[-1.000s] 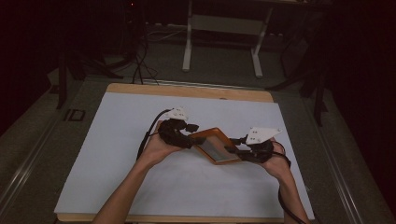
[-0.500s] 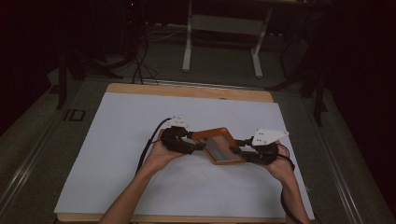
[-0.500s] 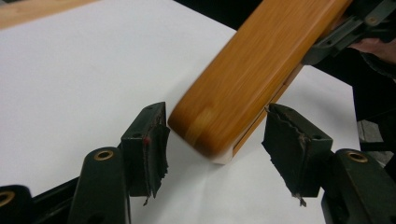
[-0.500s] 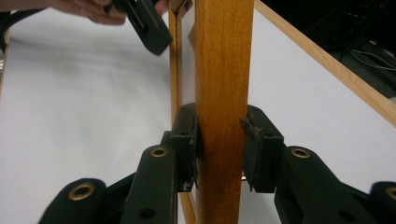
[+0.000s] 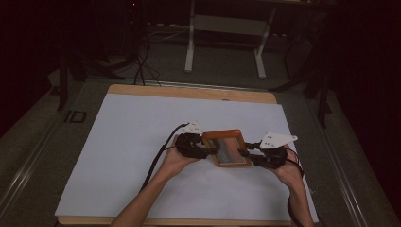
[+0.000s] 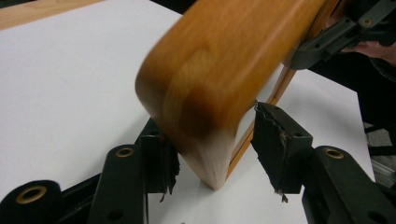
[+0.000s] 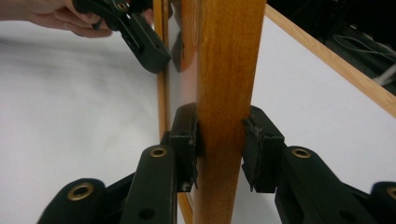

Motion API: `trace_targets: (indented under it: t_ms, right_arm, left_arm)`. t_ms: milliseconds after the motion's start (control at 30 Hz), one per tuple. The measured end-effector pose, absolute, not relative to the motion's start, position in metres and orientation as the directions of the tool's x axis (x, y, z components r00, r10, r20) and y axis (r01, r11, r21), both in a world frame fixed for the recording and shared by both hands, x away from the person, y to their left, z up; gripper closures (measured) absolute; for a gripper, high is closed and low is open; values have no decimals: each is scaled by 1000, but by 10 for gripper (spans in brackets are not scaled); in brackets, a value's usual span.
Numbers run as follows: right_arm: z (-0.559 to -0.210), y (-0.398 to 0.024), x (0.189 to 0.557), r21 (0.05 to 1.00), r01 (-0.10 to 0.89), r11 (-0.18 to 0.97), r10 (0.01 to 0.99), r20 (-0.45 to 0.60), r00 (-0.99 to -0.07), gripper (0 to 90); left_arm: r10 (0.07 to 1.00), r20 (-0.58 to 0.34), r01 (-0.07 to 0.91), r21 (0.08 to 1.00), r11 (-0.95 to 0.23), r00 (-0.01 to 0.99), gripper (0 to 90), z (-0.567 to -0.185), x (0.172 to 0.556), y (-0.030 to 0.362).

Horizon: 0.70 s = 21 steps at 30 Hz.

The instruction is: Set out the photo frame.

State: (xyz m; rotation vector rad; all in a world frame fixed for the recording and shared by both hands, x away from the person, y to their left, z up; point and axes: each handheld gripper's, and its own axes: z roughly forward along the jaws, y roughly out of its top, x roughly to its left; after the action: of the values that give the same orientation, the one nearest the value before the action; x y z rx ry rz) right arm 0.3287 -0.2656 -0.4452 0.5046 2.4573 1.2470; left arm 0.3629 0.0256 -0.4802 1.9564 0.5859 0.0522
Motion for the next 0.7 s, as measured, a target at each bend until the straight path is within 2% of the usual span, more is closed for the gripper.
trace_targets:
  t_ms: [700]
  right_arm:
    - [-450, -274, 330, 814, 215, 540, 498, -102, -861, 653]
  left_arm:
    - [396, -219, 360, 873, -328, 892, 572, -477, 363, 22]
